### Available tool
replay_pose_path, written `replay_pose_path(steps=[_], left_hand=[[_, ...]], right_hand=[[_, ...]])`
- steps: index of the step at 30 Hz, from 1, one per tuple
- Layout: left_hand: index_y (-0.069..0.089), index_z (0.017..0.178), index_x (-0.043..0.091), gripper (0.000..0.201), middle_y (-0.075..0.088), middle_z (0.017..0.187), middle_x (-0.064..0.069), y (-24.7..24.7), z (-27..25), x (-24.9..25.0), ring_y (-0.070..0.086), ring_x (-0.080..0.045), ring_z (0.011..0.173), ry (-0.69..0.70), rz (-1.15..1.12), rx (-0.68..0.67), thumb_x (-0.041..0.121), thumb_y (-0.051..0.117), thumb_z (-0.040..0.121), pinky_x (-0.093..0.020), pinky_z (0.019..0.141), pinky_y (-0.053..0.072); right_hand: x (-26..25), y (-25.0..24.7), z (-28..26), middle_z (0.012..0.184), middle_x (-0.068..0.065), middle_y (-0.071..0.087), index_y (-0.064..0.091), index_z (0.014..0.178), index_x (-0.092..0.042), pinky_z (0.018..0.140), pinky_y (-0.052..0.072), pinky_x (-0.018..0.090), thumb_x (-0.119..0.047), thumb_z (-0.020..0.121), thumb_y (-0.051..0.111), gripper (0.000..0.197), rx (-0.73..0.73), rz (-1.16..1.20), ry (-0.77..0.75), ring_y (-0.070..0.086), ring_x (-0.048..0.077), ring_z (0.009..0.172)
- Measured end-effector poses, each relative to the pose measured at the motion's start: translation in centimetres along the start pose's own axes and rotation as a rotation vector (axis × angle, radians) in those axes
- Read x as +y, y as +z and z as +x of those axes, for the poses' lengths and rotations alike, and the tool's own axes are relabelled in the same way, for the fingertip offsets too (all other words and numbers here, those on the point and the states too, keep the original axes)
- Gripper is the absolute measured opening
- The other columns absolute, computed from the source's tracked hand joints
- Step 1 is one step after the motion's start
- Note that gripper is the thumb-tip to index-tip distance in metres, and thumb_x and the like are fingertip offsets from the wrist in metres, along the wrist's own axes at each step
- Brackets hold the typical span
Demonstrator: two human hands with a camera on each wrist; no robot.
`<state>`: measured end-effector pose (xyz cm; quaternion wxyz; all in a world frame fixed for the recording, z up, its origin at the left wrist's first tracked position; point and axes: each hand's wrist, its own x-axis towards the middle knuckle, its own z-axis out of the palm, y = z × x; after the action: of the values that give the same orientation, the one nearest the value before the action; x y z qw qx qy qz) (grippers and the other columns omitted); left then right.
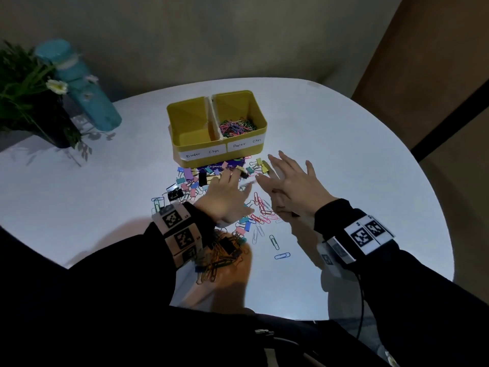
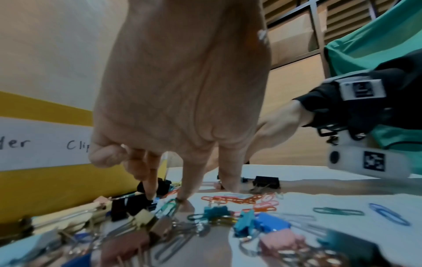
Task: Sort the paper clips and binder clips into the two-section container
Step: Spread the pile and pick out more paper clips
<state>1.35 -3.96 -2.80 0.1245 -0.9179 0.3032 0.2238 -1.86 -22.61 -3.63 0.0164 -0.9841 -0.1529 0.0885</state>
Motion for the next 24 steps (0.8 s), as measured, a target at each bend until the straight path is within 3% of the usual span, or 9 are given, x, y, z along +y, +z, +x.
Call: replay_pose_path(steps=[3, 9, 13, 17, 20, 24], left_hand=[[0.009, 0.152, 0.028, 0.07, 0.011, 0.152, -0.017, 0.7, -1.0, 0.2, 0.011, -0.038, 0.139, 0.041, 0.001, 0.01, 0.061, 0.031, 0.094, -0.05, 0.108, 0.025], [0.001, 0.152, 0.031, 0.075, 0.004, 0.156, -0.015, 1.1, -1.2, -2.3, 0.008, -0.037, 0.141, -0.089, -0.086, 0.052, 0.066, 0.029, 0.092, -0.054, 0.111, 0.02], [0.02, 0.15, 0.027, 0.063, 0.028, 0.142, -0.013, 0.0, -0.4, -2.4, 0.023, -0.032, 0.131, -0.131, -0.112, 0.167, 0.052, 0.04, 0.095, -0.049, 0.104, 0.029], [0.029, 0.146, 0.018, 0.063, 0.032, 0.141, -0.013, 0.1, 0.1, -3.1, 0.024, -0.032, 0.131, -0.182, -0.083, 0.141, 0.051, 0.043, 0.094, -0.049, 0.104, 0.028], [0.025, 0.148, 0.017, 0.068, 0.033, 0.14, -0.014, 0.4, -0.1, -3.6, 0.022, -0.033, 0.131, -0.205, -0.075, 0.112, 0.053, 0.044, 0.093, -0.049, 0.104, 0.028], [0.046, 0.135, 0.02, 0.055, 0.04, 0.132, -0.012, 0.0, -0.3, -2.9, 0.029, -0.032, 0.127, -0.165, -0.109, 0.256, 0.044, 0.059, 0.087, -0.044, 0.098, 0.034]], right_hand=[[-0.3, -0.2, 1.0, 0.162, 0.006, 0.0, 0.029, 0.145, -0.046, 0.11, 0.013, 0.067, -0.028, 0.097, 0.045, 0.053, -0.003, -0.046, -0.01, -0.008, 0.027, 0.149], [-0.3, 0.5, 2.6, 0.161, 0.007, 0.01, 0.037, 0.142, -0.043, 0.11, 0.017, 0.069, -0.031, 0.099, 0.042, 0.045, 0.001, -0.034, 0.02, 0.0, 0.029, 0.149], [-0.2, 0.1, 2.9, 0.161, 0.006, 0.009, 0.037, 0.142, -0.046, 0.111, 0.016, 0.066, -0.035, 0.099, 0.042, 0.044, -0.02, -0.054, 0.008, 0.001, 0.028, 0.149], [0.6, -0.8, 0.9, 0.162, 0.004, 0.006, 0.036, 0.139, -0.052, 0.111, 0.014, 0.064, -0.034, 0.101, 0.038, 0.041, -0.136, -0.157, -0.12, -0.001, 0.026, 0.149], [0.8, -1.3, -0.2, 0.162, 0.002, 0.009, 0.044, 0.133, -0.055, 0.112, 0.011, 0.063, -0.042, 0.1, 0.037, 0.036, -0.096, -0.121, -0.166, -0.002, 0.024, 0.15], [0.4, -0.7, 0.5, 0.162, 0.007, 0.005, 0.028, 0.144, -0.048, 0.111, 0.012, 0.065, -0.032, 0.1, 0.042, 0.048, -0.1, -0.127, -0.141, -0.004, 0.026, 0.149]])
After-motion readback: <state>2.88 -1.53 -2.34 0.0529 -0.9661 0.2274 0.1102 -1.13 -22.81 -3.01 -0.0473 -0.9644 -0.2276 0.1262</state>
